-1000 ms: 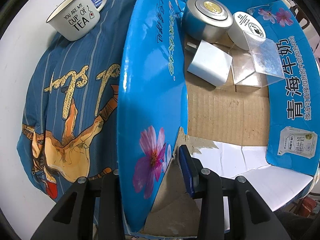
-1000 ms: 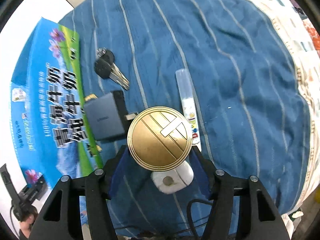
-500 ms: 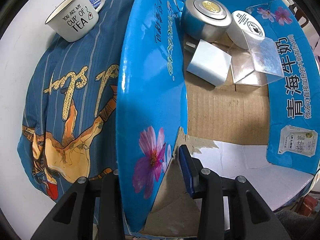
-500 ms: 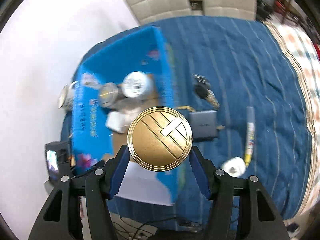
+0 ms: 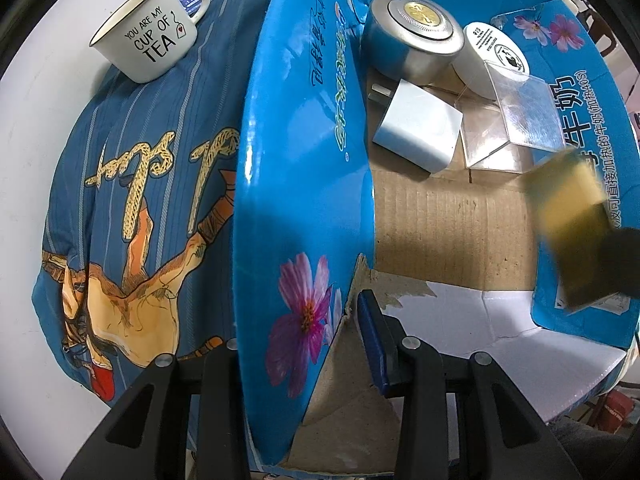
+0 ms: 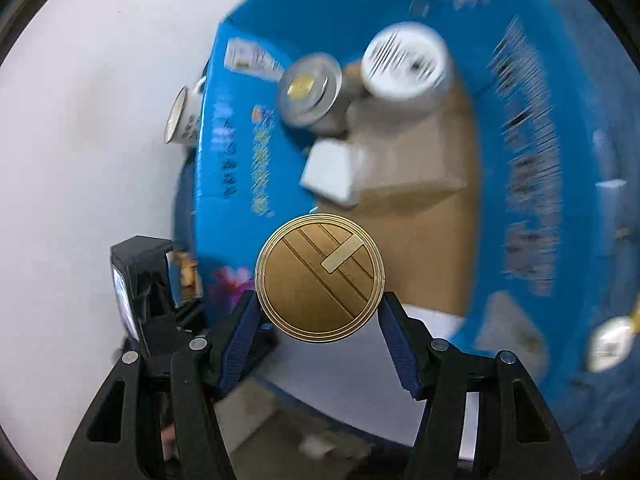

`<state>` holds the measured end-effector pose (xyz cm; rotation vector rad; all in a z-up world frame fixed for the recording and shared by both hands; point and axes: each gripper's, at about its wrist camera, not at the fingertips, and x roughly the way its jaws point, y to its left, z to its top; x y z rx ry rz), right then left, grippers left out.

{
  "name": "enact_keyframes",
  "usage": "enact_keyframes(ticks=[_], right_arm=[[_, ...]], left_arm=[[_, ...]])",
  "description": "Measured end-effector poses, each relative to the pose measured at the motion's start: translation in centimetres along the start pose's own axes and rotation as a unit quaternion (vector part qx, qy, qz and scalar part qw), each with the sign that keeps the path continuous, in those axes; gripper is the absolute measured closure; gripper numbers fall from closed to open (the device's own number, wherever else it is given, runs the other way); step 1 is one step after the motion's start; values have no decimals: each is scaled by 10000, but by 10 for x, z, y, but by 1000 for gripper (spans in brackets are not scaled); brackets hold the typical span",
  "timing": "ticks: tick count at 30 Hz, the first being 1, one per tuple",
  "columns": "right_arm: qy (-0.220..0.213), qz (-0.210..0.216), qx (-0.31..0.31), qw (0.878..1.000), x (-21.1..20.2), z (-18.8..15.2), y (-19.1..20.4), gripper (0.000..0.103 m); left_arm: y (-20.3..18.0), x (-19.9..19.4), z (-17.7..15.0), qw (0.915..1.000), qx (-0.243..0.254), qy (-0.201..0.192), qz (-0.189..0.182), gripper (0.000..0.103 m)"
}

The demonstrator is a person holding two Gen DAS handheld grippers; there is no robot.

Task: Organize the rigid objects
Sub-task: 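Lower the gold tin into the blue box beside the left tool and release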

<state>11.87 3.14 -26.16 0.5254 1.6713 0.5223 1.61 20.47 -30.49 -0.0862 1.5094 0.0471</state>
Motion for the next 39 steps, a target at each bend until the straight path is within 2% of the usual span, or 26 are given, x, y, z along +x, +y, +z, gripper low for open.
enact_keyframes(ticks=[4,9,15,19,22,24,28,31,35,39], right_arm=[[300,496,397,9975,29,12,-12,39],[576,768,888,9914,62,22,-26,39],[818,629,987,9898,90,25,-26,39],[1027,727,1114,9858,102,25,-28,37],[1036,678,1111,9861,105,26,-27,24],[1025,692,1120,9860,105,26,-28,22],[905,443,1015,9897,93,24,-28,21],[712,51,792,9943,77,22,-21,21],[297,-720,358,9963,48,24,-11,21],[-103,-1564,-93,9876,23,21,8,21]], left_arm=[[1,0,0,10000,-12,-5,-19,69],[2,1,-1,10000,-25,-4,-29,69],[3,2,-1,10000,-25,1,-32,69],[2,2,-1,10000,-32,3,-32,69],[1,1,-1,10000,-36,9,-27,69],[1,1,-1,10000,-37,12,-28,69],[0,1,-1,10000,-36,12,-26,69],[0,1,-1,10000,-36,10,-24,69],[0,1,-2,10000,-34,16,-21,69],[0,1,-2,10000,-38,19,-23,69]])
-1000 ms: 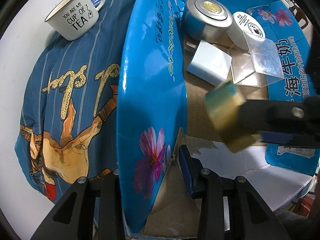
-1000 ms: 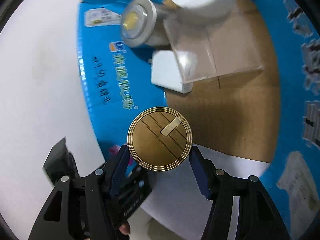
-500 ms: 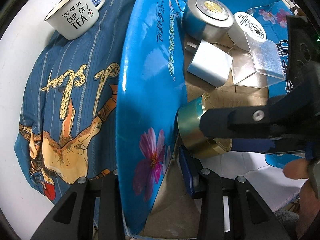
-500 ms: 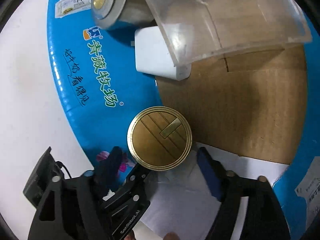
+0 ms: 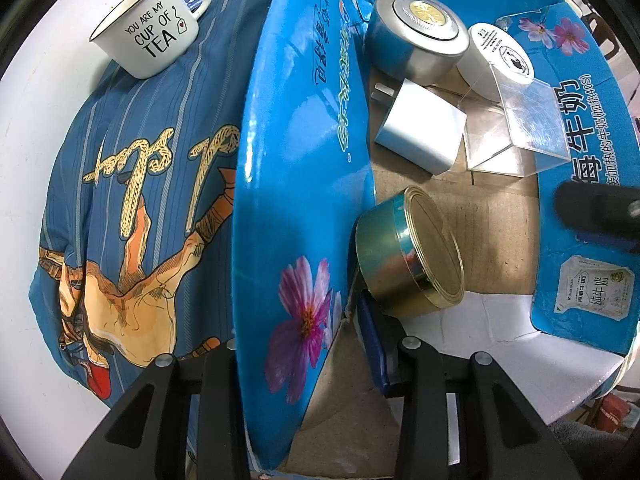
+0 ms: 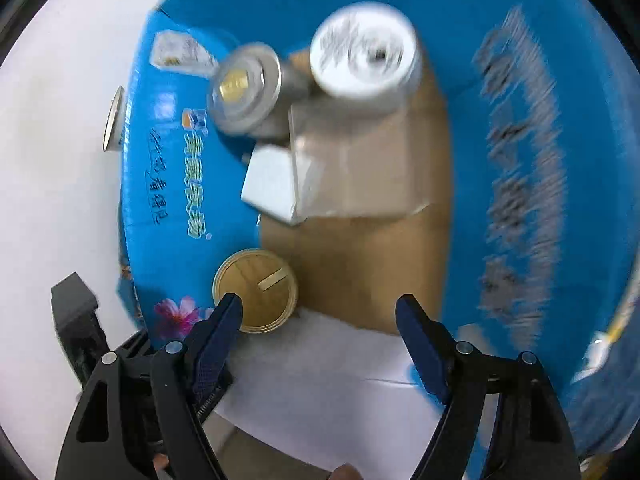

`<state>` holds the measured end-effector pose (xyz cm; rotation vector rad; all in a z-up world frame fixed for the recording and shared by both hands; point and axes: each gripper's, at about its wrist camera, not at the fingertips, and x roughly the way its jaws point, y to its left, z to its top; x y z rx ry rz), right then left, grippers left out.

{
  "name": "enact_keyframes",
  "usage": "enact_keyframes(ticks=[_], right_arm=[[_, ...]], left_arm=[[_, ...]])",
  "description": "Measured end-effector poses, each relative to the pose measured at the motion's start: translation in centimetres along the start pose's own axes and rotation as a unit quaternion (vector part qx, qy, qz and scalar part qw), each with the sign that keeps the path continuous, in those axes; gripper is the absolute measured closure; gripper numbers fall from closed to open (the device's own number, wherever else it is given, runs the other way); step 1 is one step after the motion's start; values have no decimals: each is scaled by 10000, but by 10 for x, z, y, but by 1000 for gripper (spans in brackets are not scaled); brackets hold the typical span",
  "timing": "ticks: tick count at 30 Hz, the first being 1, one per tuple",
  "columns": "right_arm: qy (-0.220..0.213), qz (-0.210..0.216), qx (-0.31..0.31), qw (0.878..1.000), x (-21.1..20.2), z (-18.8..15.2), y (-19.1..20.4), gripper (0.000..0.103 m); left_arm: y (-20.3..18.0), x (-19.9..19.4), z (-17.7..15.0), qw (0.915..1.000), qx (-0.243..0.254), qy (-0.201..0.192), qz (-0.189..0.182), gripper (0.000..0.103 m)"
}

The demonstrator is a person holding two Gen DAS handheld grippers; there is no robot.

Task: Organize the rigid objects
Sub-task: 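Lower the gold tin into the blue box beside the left tool and release, then move the right tool over to the grey power bank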

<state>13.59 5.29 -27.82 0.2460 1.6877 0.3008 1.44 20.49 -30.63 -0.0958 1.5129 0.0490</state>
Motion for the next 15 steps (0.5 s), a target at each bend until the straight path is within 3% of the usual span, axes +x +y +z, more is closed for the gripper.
enact_keyframes(ticks=[8,15], right_arm=[[-589,-858,-236,9943,-56,-1,-3,21],[-733,-900,-266,9929,-89,-14,-15,21]], left_arm=[[1,0,0,10000,-9,4,-3,69],[3,2,1,10000,-29,17,-3,69]])
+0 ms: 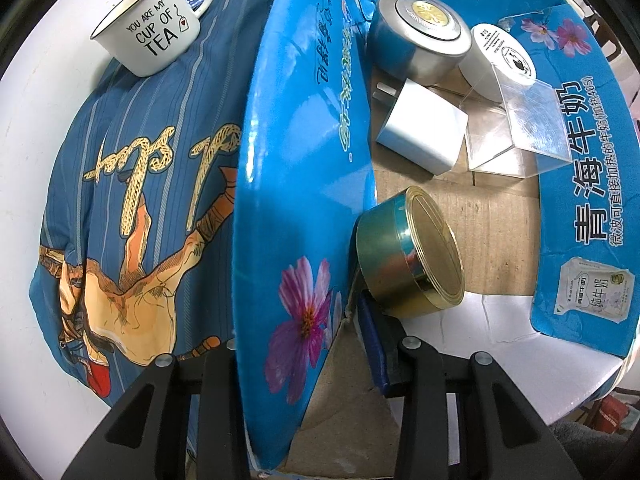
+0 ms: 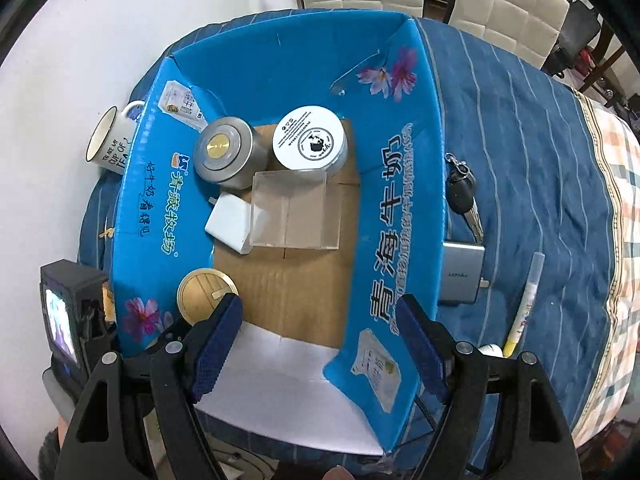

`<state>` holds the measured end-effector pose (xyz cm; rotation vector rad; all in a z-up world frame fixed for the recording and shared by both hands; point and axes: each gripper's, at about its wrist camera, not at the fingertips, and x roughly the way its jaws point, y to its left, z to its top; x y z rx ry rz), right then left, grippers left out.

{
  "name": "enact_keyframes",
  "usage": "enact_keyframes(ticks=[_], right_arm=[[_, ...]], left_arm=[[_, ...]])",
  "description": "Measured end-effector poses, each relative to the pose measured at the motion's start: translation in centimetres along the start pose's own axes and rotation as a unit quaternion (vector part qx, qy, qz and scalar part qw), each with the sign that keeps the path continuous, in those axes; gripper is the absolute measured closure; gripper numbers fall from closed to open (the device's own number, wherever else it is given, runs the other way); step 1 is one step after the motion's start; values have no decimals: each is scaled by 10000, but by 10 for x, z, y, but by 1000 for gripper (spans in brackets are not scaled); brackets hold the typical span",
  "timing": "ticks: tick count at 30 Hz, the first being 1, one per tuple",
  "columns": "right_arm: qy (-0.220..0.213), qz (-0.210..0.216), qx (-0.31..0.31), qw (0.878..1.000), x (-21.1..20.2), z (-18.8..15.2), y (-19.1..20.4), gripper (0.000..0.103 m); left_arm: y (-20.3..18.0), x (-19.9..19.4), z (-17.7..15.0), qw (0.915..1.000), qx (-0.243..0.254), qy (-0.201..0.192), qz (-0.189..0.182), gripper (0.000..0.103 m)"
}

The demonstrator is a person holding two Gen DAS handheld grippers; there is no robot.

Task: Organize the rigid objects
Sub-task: 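Move the right tool over to the grey power bank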

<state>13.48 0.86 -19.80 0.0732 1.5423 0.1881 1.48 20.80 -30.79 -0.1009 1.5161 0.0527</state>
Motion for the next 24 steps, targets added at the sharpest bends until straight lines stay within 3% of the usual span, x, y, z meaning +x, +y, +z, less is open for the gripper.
enact_keyframes(ticks=[6,10,16,20,24], right_arm=[[-64,209,2,9998,-17,-11,0,21],[-138,292,180,9993,-26,-16,-21,22],[-362,237,1027,9938,-35,-13,-94,21],[-202,216,1642,9860,-16,-5,-144,21],[55,406,2011,9787,11,4,-169,22]], left_arm=[[1,1,2,10000,-38,18,6,69],[2,1,2,10000,-52,27,11,69],[1,2,2,10000,-26,53,20,68],[1,2,3,10000,-25,53,20,69],[1,3,3,10000,-23,55,15,68]])
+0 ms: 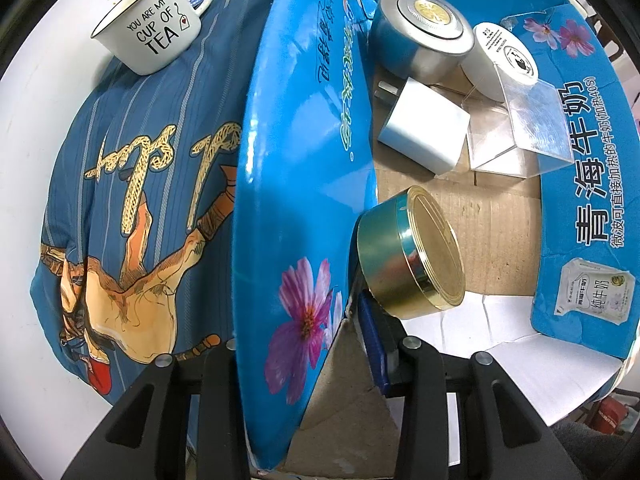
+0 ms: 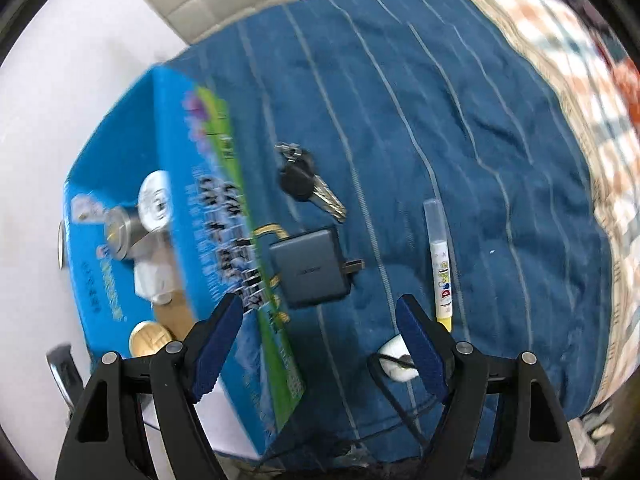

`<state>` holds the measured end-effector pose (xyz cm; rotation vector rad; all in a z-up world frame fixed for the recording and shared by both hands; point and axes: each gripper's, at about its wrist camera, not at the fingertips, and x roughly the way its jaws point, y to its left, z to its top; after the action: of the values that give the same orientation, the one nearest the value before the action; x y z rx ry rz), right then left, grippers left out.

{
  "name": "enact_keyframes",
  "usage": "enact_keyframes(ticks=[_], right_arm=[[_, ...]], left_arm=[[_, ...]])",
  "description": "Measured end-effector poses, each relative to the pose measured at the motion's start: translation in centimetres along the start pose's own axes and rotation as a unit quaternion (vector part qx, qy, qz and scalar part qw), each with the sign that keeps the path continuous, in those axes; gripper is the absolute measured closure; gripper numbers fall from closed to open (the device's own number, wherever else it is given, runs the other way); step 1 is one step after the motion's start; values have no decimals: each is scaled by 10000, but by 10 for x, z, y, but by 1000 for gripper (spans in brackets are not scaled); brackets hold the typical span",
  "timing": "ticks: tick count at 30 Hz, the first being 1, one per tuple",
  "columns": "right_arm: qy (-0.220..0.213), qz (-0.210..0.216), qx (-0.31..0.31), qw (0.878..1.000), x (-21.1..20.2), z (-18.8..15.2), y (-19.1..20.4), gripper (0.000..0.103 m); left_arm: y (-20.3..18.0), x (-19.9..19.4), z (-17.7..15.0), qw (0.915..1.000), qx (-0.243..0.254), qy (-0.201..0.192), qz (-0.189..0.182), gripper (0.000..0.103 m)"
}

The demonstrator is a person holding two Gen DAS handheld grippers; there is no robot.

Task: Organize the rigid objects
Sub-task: 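Move the right tool over to the grey power bank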

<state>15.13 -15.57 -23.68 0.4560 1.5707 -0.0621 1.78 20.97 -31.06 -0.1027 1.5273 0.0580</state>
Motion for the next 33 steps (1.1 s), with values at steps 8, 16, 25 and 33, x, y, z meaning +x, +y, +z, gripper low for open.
enact_keyframes(ticks=[8,16,25,33], right_arm=[[328,605,419,9967,46,8,-5,25],[124,907,267,9954,64,13,6,34],[153,685,94,9975,66,20,5,34],[222,182,76,9996,70,-2,-16,32]], left_arm=[[0,1,0,10000,-19,8,-1,68],[1,1,1,10000,-40,12,-21,68],[2,2,1,10000,-50,13,-25,68],[3,2,1,10000,-55,6,-28,68]])
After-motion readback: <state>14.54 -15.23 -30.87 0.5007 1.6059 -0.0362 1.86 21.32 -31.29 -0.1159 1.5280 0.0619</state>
